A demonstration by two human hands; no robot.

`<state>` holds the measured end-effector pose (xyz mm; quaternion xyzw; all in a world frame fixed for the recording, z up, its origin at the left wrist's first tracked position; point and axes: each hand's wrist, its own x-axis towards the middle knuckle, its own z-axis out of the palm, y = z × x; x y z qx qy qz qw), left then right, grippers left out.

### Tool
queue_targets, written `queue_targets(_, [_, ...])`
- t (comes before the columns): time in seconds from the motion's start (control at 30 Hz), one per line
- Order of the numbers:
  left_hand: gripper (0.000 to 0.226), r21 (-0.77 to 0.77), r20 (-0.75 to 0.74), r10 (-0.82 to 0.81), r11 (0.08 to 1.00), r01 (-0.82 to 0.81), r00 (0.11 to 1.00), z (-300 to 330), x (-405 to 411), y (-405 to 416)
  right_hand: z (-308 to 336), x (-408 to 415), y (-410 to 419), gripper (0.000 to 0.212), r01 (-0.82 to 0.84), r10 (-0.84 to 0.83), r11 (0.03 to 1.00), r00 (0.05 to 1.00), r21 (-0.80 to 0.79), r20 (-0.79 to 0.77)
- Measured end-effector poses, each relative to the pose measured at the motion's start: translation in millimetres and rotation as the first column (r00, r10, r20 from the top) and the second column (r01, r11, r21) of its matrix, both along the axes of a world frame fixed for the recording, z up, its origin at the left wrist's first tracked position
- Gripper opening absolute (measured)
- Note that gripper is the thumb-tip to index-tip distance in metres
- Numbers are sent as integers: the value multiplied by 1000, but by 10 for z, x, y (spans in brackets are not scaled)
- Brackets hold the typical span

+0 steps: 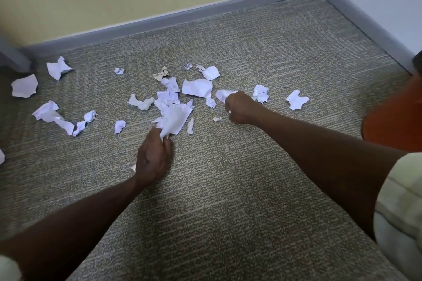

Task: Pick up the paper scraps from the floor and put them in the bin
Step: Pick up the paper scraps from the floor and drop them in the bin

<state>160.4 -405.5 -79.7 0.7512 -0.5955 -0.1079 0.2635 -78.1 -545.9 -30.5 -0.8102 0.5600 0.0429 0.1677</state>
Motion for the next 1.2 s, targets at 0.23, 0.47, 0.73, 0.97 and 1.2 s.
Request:
queue_targets(0.23, [30,56,-294,79,996,-65,952,306,-427,39,292,295,215,28,3,-110,971,893,240,437])
queue_targets(0.47, [26,278,-832,355,932,-233,426,750,-642,-426,642,673,533,42,55,-448,832,654,552,610])
queue_targets(0.73, [39,366,-930,368,928,-67,17,1488,-849,-570,1002,788,641,6,221,-487,869,546,443,682])
queue_targets(0.97, [45,209,-934,136,958,195,331,2143,-1183,-517,1444,586,789,50,426,-413,867,328,258,849])
queue_targets(1.2, [30,168,-959,191,978,122,-209,2385,-1599,-839,1810,277,700,55,616,-433,727,71,302,898])
